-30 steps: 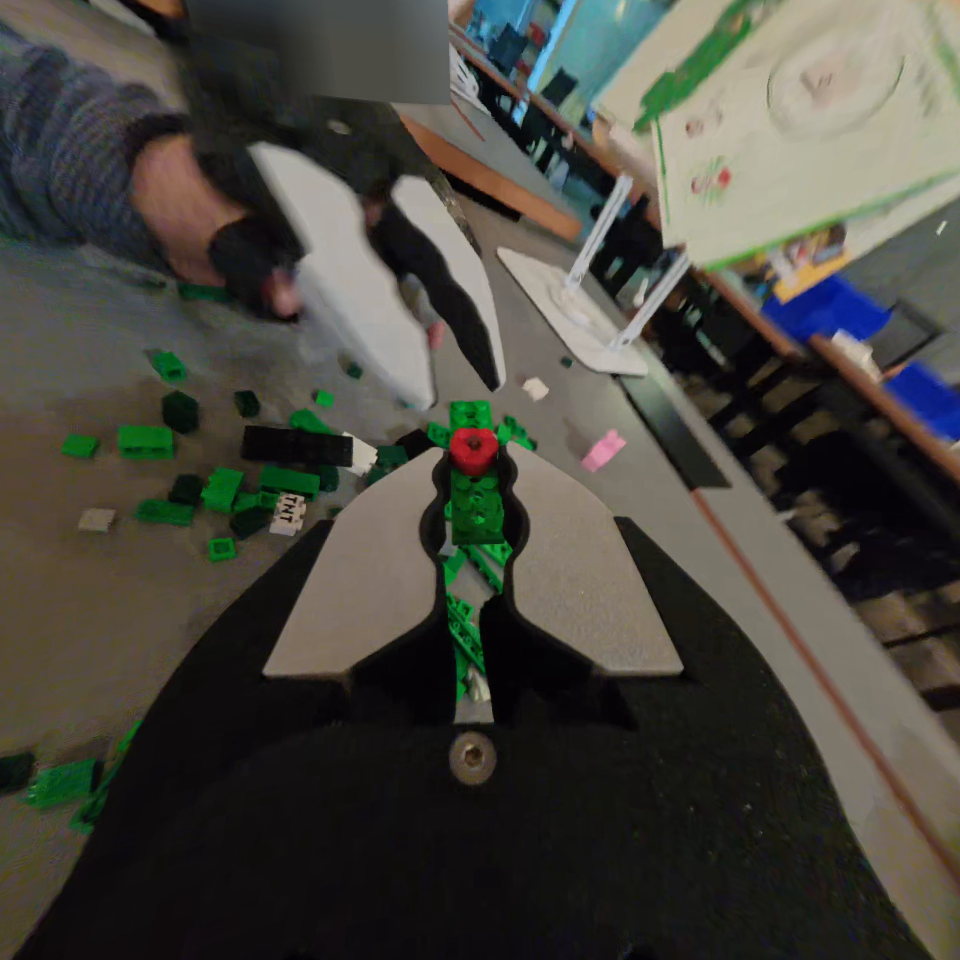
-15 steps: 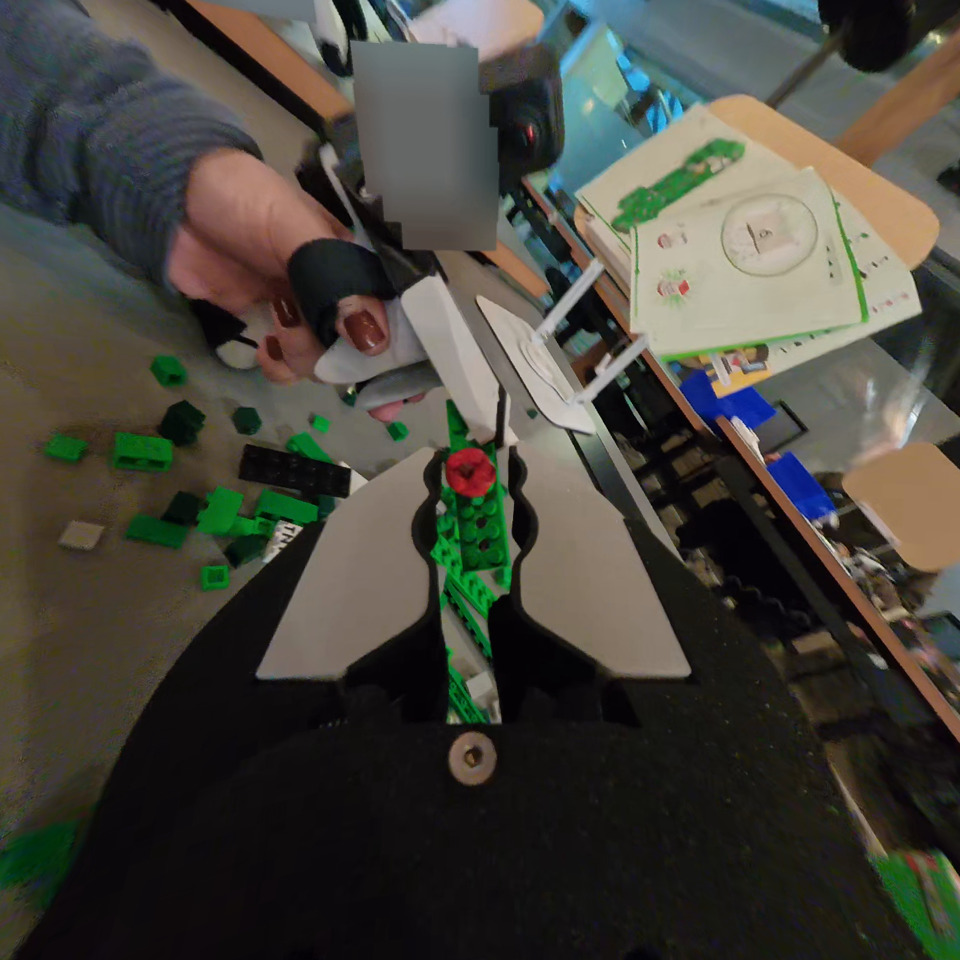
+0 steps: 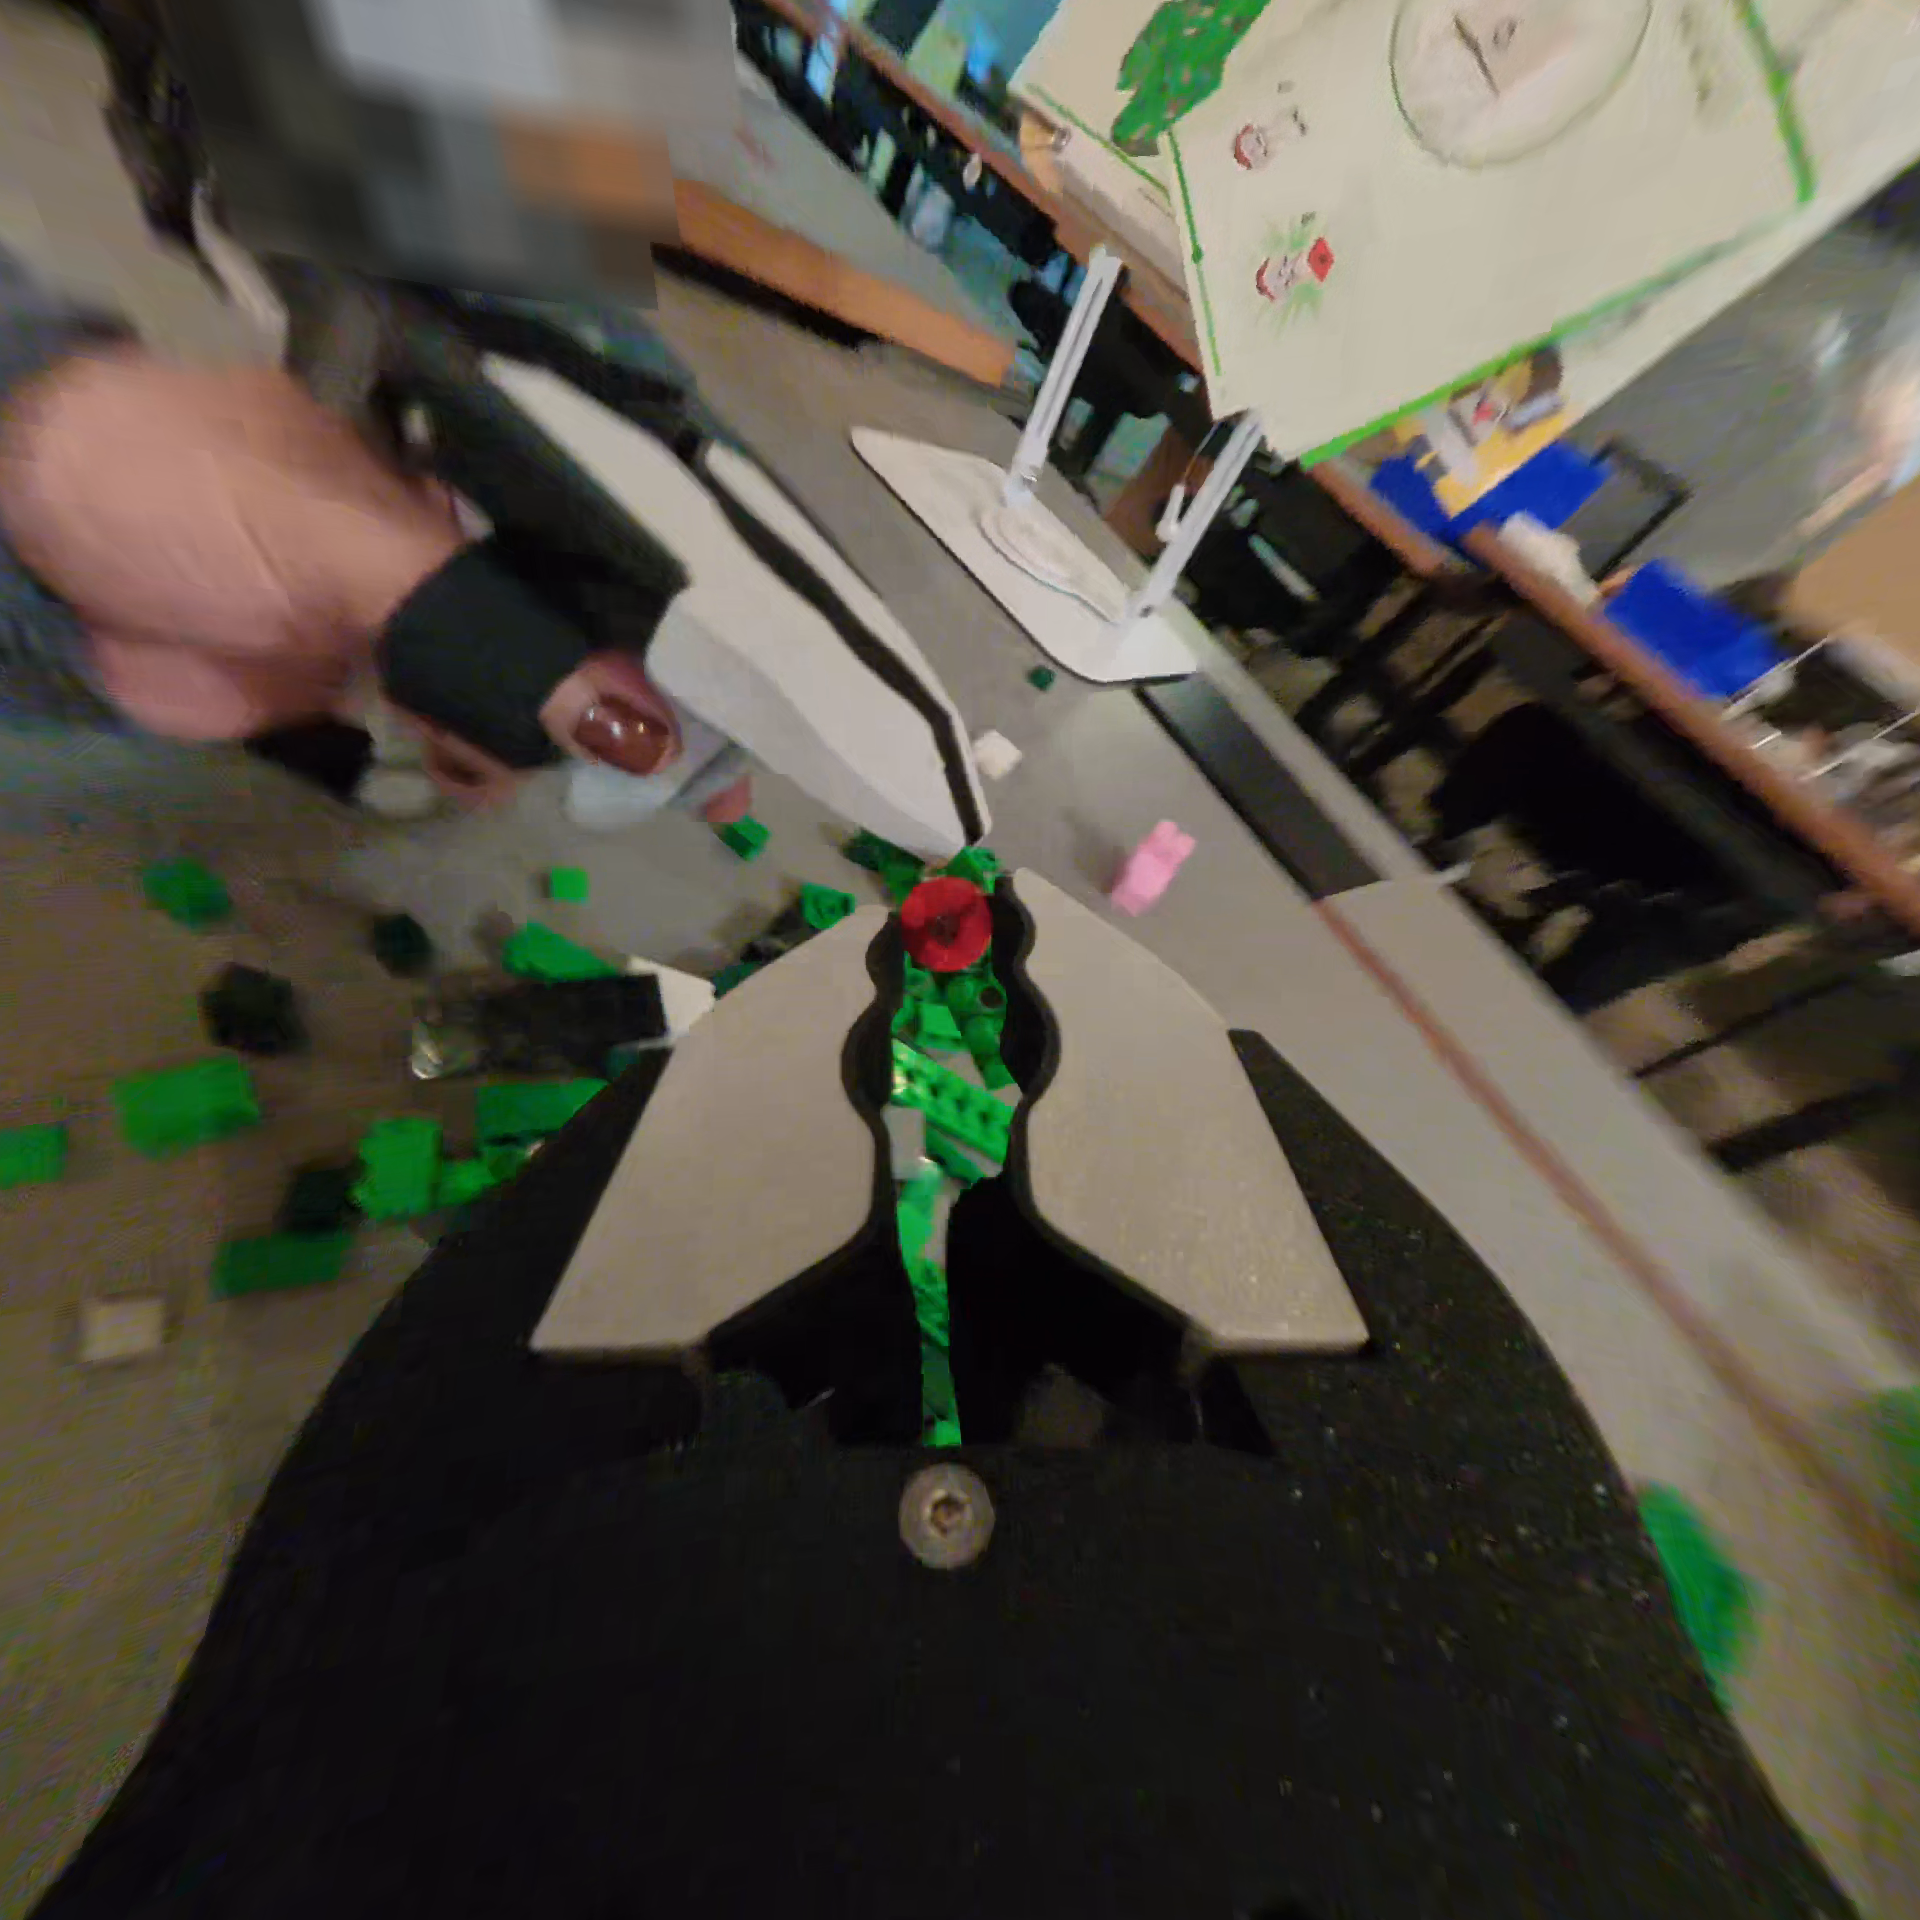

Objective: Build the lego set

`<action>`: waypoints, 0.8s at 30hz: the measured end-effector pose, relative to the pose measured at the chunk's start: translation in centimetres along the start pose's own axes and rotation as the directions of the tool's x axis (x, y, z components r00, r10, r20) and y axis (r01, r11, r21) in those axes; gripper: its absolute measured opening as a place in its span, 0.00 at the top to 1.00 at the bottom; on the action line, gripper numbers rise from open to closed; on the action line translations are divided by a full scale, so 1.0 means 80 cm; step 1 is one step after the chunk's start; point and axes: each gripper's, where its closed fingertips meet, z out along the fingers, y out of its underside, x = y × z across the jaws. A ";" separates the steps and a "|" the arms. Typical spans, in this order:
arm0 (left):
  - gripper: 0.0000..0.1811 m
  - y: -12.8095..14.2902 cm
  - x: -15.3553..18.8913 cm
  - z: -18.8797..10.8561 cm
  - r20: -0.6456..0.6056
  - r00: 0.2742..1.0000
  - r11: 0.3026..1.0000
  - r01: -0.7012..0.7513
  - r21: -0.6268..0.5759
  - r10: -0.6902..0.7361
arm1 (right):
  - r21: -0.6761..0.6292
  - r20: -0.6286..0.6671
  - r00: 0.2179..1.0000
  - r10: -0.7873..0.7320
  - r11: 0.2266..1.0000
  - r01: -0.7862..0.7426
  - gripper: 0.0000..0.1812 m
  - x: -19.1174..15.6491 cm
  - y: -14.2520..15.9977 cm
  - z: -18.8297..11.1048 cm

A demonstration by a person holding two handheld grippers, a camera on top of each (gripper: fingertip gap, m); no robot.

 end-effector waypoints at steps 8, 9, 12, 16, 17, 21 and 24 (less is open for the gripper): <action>0.98 -0.005 -0.005 -0.001 0.039 0.999 0.999 -0.012 0.029 0.011 | 0.043 0.019 0.970 0.242 0.969 -0.243 0.91 0.003 -0.002 0.005; 0.98 -0.004 -0.006 0.000 0.056 0.998 0.999 -0.022 0.027 0.021 | 0.041 0.012 0.968 0.249 0.968 -0.249 0.91 0.003 -0.001 0.007; 0.98 0.000 -0.008 0.002 0.076 0.997 1.000 -0.013 0.024 0.011 | 0.030 -0.004 0.967 0.255 0.967 -0.254 0.90 0.005 0.001 0.009; 0.98 0.001 -0.010 0.004 0.102 0.995 0.999 -0.022 0.037 0.018 | 0.018 -0.053 0.979 0.199 0.980 -0.198 0.86 0.007 0.004 0.007; 0.98 -0.001 -0.011 0.003 0.106 0.994 0.999 -0.022 0.043 0.017 | 0.021 -0.066 0.982 0.177 0.984 -0.176 0.82 0.009 0.004 0.006; 0.98 -0.010 -0.017 -0.006 0.136 0.991 0.996 -0.032 0.077 0.021 | 0.121 -0.056 0.992 0.113 0.987 -0.106 0.78 0.003 -0.013 0.001; 0.98 -0.013 -0.018 -0.010 0.146 0.989 0.995 -0.045 0.088 0.032 | 0.144 -0.056 0.992 0.112 0.984 -0.103 0.82 0.003 -0.016 -0.001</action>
